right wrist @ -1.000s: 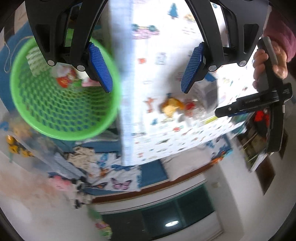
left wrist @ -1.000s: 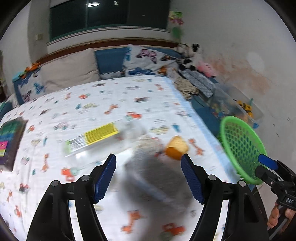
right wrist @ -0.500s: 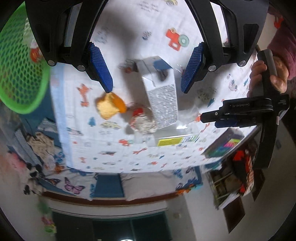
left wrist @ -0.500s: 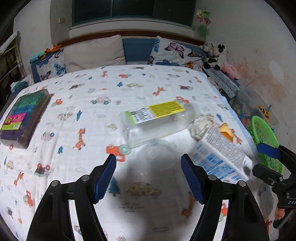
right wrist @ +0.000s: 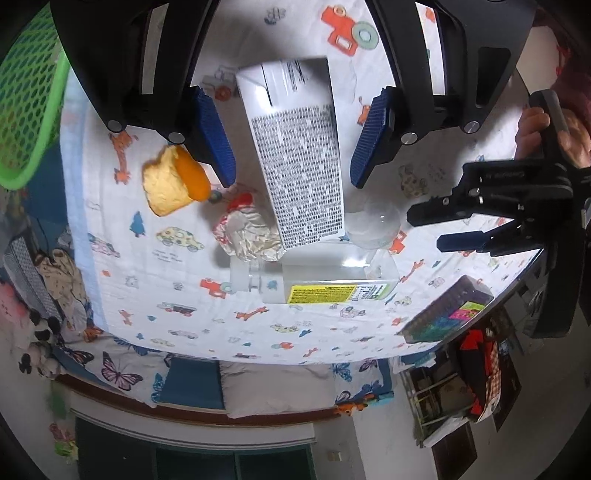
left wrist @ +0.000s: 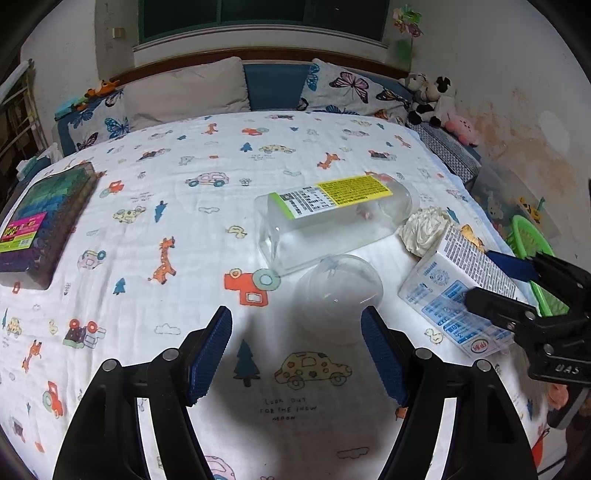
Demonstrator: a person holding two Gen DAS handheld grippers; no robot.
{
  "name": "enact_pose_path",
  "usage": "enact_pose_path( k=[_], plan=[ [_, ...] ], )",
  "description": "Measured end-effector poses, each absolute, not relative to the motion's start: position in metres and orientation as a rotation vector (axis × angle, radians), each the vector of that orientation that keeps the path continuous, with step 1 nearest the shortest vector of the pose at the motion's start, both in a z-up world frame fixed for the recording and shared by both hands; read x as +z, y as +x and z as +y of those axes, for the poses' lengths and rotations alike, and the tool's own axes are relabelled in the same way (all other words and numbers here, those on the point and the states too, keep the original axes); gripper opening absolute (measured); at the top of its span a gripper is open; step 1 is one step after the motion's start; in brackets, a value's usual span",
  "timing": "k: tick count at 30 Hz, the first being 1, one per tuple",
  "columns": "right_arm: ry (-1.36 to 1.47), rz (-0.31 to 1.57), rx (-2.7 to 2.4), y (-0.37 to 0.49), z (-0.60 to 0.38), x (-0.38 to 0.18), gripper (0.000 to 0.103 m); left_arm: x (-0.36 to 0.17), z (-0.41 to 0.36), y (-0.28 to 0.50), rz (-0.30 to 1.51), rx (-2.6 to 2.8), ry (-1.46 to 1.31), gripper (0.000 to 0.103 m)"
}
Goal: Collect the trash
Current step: 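Grasp the white milk carton with the right tool while the left tool grasps the clear dome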
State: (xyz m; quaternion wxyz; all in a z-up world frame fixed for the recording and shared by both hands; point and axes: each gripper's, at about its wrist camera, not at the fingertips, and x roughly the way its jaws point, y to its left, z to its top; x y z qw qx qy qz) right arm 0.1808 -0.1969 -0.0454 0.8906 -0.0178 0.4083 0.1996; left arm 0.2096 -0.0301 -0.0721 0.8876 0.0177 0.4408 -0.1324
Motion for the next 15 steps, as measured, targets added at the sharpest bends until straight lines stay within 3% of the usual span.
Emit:
enact_pose_path(
  k=[3, 7, 15],
  plan=[
    [-0.057, 0.858, 0.409, 0.188, -0.193, -0.050, 0.063, -0.075, -0.034, 0.210, 0.921, -0.291, 0.048, 0.070],
    [-0.055, 0.870, 0.419, 0.190, -0.191, -0.054, 0.050, -0.079, -0.037, 0.213, 0.926, -0.304, 0.064, 0.070],
    [-0.033, 0.844, 0.427, 0.176, -0.196, -0.044, 0.043, -0.082, -0.042, 0.217, 0.929, -0.329, 0.081, 0.070]
  ],
)
